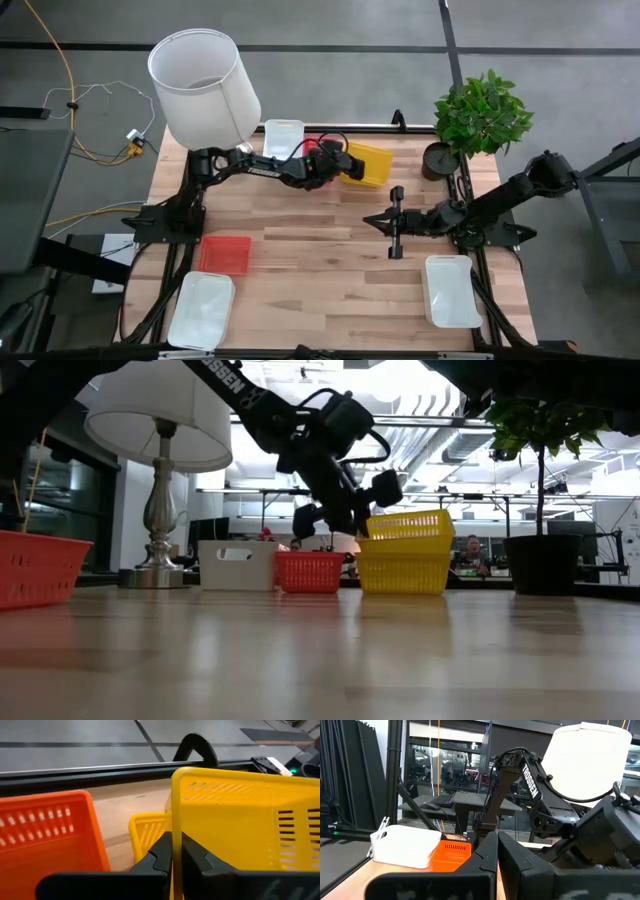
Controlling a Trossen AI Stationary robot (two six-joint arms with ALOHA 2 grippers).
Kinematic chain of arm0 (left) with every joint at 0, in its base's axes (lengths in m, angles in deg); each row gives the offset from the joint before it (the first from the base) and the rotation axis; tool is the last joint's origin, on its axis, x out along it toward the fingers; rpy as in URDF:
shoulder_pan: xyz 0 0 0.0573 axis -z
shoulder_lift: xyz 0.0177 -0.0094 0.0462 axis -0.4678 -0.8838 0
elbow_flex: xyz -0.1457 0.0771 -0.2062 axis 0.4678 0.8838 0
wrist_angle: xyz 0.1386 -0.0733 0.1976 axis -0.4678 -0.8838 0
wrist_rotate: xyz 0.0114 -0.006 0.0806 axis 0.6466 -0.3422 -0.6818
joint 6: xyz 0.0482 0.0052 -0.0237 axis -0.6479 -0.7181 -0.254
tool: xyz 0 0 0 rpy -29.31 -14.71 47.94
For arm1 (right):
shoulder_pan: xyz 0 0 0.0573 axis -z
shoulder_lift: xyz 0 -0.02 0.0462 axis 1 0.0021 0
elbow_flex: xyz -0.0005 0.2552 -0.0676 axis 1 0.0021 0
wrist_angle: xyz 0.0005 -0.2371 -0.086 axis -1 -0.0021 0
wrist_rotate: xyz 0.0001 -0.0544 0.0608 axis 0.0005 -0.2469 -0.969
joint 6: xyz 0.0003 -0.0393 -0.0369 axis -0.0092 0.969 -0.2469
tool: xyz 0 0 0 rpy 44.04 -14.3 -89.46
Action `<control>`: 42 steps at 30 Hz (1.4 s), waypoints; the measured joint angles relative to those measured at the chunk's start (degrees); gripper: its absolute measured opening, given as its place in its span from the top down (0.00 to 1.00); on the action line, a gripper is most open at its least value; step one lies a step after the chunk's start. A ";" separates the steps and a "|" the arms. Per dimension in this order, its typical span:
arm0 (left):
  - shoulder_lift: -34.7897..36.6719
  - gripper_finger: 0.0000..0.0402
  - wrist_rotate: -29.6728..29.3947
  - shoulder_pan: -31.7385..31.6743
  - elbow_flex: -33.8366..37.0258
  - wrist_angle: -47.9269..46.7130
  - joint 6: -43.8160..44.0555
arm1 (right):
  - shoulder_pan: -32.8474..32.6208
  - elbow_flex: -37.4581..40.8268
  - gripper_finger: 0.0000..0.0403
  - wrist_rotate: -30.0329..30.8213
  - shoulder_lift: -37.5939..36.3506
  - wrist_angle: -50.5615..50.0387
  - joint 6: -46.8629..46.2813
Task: Stack baskets by color
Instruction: Stack the bottom yellow bin on the yellow bin, then stack the bottom orange bin on the orange bin
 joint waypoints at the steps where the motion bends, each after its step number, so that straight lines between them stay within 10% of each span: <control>1: 0.00 0.96 0.32 -0.02 0.00 0.15 -0.48 | 0.00 0.00 1.00 0.00 0.00 -0.03 -0.02; 21: 0.39 0.43 1.25 0.02 -2.94 0.95 -11.99 | -0.02 0.00 1.00 0.00 0.00 -0.03 0.31; 42: 2.71 0.39 2.41 -1.30 -3.76 -2.04 -20.51 | 0.00 0.00 1.00 -0.33 0.00 -0.03 0.31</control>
